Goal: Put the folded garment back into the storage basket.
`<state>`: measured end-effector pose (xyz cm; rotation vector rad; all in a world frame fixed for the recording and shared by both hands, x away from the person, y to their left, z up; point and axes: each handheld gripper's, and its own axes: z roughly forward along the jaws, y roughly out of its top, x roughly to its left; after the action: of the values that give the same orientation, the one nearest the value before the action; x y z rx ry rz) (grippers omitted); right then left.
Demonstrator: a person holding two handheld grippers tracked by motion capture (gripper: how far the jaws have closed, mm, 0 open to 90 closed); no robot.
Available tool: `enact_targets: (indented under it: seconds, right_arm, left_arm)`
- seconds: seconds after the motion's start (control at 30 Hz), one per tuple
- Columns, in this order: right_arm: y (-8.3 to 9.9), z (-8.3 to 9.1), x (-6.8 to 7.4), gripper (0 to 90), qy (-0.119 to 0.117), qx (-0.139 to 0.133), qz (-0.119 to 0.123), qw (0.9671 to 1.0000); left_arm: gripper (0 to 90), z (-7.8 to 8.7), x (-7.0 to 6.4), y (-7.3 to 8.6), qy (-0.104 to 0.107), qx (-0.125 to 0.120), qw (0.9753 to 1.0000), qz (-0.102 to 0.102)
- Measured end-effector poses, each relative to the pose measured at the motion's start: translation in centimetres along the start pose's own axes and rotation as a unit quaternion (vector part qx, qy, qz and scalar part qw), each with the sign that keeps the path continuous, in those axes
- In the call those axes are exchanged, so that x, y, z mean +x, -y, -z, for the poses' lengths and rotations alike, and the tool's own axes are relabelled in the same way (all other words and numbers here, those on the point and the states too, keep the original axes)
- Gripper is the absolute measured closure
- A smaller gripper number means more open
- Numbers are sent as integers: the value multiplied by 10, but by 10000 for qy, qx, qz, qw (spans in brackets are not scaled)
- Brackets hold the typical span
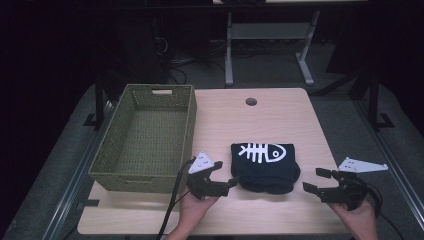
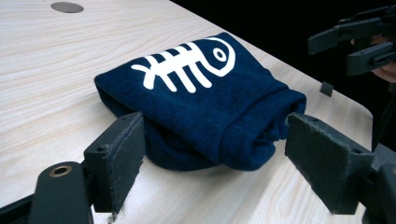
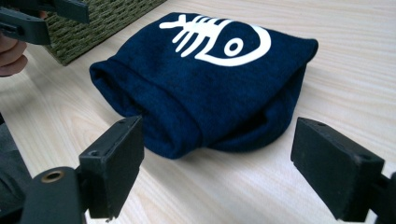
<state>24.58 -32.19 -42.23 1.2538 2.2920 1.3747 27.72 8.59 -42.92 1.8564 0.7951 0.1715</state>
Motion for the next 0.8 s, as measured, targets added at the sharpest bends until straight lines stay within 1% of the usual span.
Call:
enact_targets:
  seconds: [0.1,0.13,0.23,0.27,0.3,0.33,0.47,0.5,0.57,0.63,0.67,0.73,0.8]
  right_arm:
    - [-5,-4,-1,170,-25,58,39,10000]
    - [-7,-6,-1,170,-30,85,37,10000]
    - [-13,-10,-3,170,-77,134,31,9999]
    - [-15,-11,-4,170,-84,163,34,9998]
    - [-16,-12,-4,170,-79,177,56,9998]
    - [-18,-13,-5,171,-79,169,31,9998]
    - [-25,-18,-7,172,-75,186,-12,9998]
    - [-27,-20,-8,172,-48,220,-12,9997]
    - [-30,-23,-11,177,-18,259,-5,9997]
    - [-32,-25,-12,180,10,287,7,9996]
    - [-35,-28,-15,183,60,361,23,9993]
    - [-37,-32,-17,186,111,441,-25,9990]
    - [-39,-37,-19,193,107,463,-30,9989]
  left_arm:
    - [197,-4,2,-2,-29,-1,10000,26]
    - [198,-6,3,-4,-22,-1,10000,79]
    - [198,-11,5,-7,-59,-32,9999,150]
    - [198,-11,5,-7,-59,-32,9999,150]
    - [198,-15,5,-10,-112,-24,9999,116]
    - [198,-17,5,-12,-117,-19,9998,142]
    - [201,-26,7,-15,-193,40,9996,178]
    - [201,-26,7,-15,-193,40,9996,178]
    - [201,-33,10,-15,-250,128,9993,239]
    - [203,-36,12,-14,-281,177,9991,255]
    - [203,-39,15,-14,-324,215,9987,314]
    - [203,-43,19,-13,-359,235,9982,411]
    - [203,-47,23,-12,-368,306,9976,509]
